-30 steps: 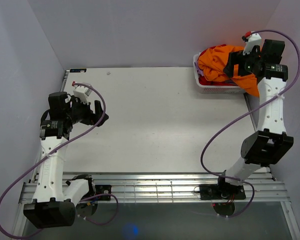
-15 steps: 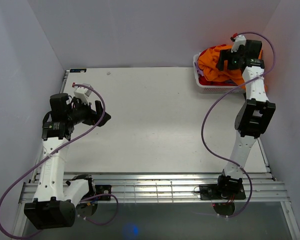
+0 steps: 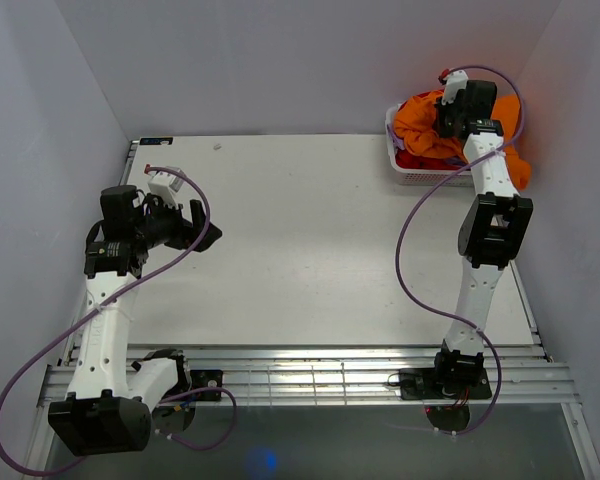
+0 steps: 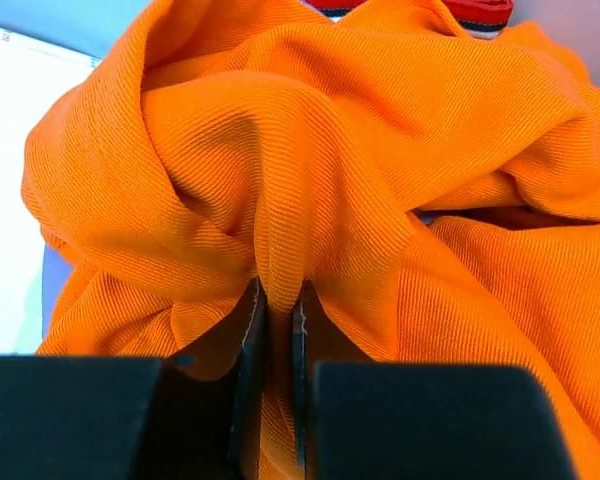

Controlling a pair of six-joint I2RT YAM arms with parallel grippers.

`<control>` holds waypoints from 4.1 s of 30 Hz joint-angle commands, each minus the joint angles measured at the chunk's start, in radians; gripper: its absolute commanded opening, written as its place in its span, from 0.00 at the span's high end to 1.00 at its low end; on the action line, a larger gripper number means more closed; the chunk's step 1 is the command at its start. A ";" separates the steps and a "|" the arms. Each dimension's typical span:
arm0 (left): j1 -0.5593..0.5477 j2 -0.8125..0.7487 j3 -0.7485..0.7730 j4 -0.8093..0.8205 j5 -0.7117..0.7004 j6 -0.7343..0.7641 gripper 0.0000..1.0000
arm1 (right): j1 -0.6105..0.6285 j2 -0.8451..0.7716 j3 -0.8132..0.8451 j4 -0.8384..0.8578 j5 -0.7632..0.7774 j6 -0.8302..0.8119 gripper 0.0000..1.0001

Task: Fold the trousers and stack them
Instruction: Grab the trousers from the pile, then move the trousers to the center of the board, then flatten the trousers out

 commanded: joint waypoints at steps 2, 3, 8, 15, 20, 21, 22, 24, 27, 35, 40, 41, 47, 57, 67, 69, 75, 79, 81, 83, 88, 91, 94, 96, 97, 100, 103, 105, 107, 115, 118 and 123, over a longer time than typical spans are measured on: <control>-0.001 -0.013 0.052 -0.002 0.015 -0.010 0.02 | 0.005 -0.067 0.053 0.017 -0.007 0.006 0.92; 0.001 -0.015 0.056 -0.002 0.011 -0.011 0.02 | 0.005 -0.118 0.057 0.017 -0.044 0.033 0.92; -0.001 -0.015 0.093 -0.002 -0.037 -0.024 0.02 | 0.007 -0.304 0.053 0.064 -0.176 0.151 0.92; -0.001 0.028 0.154 -0.004 -0.071 -0.083 0.02 | 0.011 -0.565 0.004 0.270 -0.260 0.344 0.92; -0.001 0.042 0.194 0.019 -0.069 -0.145 0.02 | 0.057 -0.663 0.004 0.444 -0.293 0.472 0.92; 0.001 0.044 0.199 0.029 -0.074 -0.151 0.02 | 0.072 -0.686 0.007 0.466 -0.293 0.495 0.92; -0.001 0.042 0.207 0.033 -0.080 -0.168 0.02 | 0.117 -0.697 0.013 0.500 -0.291 0.503 0.92; -0.001 0.042 0.210 0.041 -0.087 -0.176 0.02 | 0.160 -0.719 0.037 0.524 -0.280 0.506 0.92; -0.001 0.044 0.213 0.042 -0.116 -0.183 0.02 | 0.252 -0.743 0.042 0.570 -0.245 0.489 0.92; -0.001 0.013 0.191 0.036 -0.150 -0.153 0.02 | 0.447 -0.856 -0.374 0.477 -0.198 0.515 0.92; -0.001 0.045 0.161 -0.010 -0.095 -0.072 0.02 | 0.464 -0.858 -0.778 0.365 -0.191 0.547 0.92; -0.001 0.054 0.156 -0.023 -0.083 -0.058 0.02 | 0.464 -0.823 -0.859 0.345 -0.197 0.515 0.89; -0.001 0.159 0.110 -0.135 -0.019 0.178 0.02 | 0.455 -0.717 -0.973 0.227 -0.086 0.299 0.13; -0.001 0.280 0.107 -0.064 -0.009 0.357 0.02 | 0.307 -0.751 -0.879 -0.156 -0.104 0.155 0.06; -0.019 0.591 0.292 -0.034 0.084 0.326 0.05 | 0.294 -0.852 -1.283 -0.045 -0.311 0.316 0.14; -0.048 0.590 0.285 -0.051 0.191 0.320 0.05 | 0.294 -0.822 -1.343 0.044 -0.349 0.374 0.15; -0.175 0.525 0.116 0.021 0.261 0.268 0.04 | 0.300 -0.756 -1.452 0.279 -0.424 0.500 0.19; -0.241 0.539 0.014 0.127 0.213 0.173 0.04 | 0.310 -0.719 -1.496 0.409 -0.440 0.552 0.27; -0.252 0.562 -0.025 0.189 0.178 0.112 0.05 | 0.310 -0.702 -1.503 0.445 -0.446 0.561 0.35; -0.255 0.574 -0.046 0.243 0.143 0.067 0.05 | 0.310 -0.694 -1.506 0.480 -0.454 0.563 0.47; -0.258 0.590 -0.114 0.337 0.205 -0.017 0.15 | 0.310 -0.697 -1.496 0.506 -0.487 0.561 0.79; -0.258 0.604 -0.115 0.389 0.225 -0.057 0.32 | 0.310 -0.725 -1.492 0.480 -0.494 0.531 0.92; -0.246 0.619 -0.092 0.388 0.260 -0.085 0.55 | 0.307 -0.784 -1.490 0.407 -0.483 0.471 0.92; -0.231 0.608 -0.082 0.385 0.293 -0.093 0.75 | 0.304 -0.837 -1.492 0.350 -0.484 0.437 0.92; -0.212 0.604 -0.079 0.381 0.308 -0.096 0.85 | 0.300 -0.855 -1.490 0.313 -0.483 0.403 0.92; -0.171 0.582 -0.065 0.349 0.301 -0.081 1.00 | 0.287 -0.924 -1.489 0.236 -0.471 0.356 0.92; -0.128 0.562 -0.071 0.329 0.298 -0.057 1.00 | 0.278 -0.985 -1.495 0.195 -0.467 0.316 0.92; -0.117 0.550 -0.091 0.314 0.314 -0.024 1.00 | 0.278 -0.995 -1.498 0.184 -0.474 0.316 0.92; -0.100 0.533 -0.105 0.329 0.324 -0.036 1.00 | 0.278 -0.995 -1.490 0.159 -0.472 0.279 0.92; 0.136 0.625 0.113 0.096 0.181 0.169 1.00 | 0.200 -1.027 -1.434 -0.012 -0.412 0.112 0.92; 0.185 0.682 0.170 0.053 0.102 0.249 1.00 | 0.163 -1.013 -1.420 -0.077 -0.362 0.032 0.92; 0.194 0.738 0.234 0.073 0.067 0.279 1.00 | 0.139 -0.967 -1.409 -0.089 -0.316 -0.014 0.92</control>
